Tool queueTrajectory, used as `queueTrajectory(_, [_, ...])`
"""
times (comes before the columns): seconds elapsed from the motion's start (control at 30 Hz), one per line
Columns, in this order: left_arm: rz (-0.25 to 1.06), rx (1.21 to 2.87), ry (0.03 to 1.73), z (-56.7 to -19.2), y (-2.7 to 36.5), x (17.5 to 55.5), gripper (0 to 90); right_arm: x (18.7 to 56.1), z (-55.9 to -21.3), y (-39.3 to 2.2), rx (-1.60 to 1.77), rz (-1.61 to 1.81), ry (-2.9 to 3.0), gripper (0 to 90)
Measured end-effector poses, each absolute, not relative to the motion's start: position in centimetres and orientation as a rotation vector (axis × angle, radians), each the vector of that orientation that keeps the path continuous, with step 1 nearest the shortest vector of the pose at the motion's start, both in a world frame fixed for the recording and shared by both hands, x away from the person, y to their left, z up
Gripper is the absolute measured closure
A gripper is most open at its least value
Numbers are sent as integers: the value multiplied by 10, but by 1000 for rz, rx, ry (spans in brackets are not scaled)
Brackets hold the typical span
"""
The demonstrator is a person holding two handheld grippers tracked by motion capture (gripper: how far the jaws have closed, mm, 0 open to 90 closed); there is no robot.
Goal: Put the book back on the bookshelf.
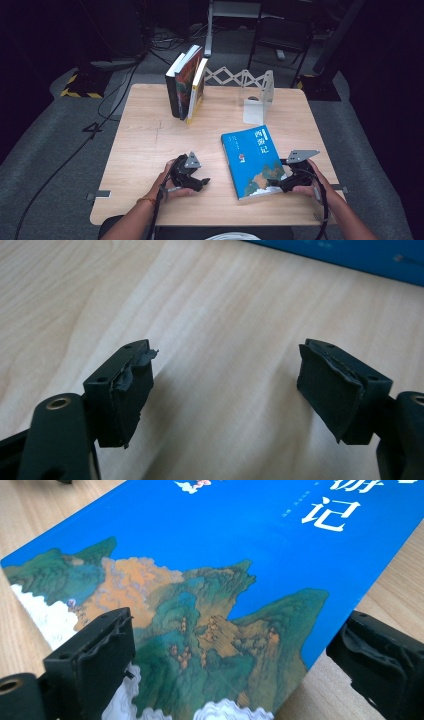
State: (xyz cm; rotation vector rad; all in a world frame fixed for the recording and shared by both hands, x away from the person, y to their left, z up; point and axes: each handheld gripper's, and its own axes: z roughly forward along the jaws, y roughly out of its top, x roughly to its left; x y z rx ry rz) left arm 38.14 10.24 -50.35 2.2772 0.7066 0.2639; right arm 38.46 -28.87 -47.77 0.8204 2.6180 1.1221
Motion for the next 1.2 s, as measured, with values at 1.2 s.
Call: queueTrajectory(1.2, [312, 2264, 779, -503, 46, 442, 206, 400, -493, -348, 743, 1069, 2635, 379])
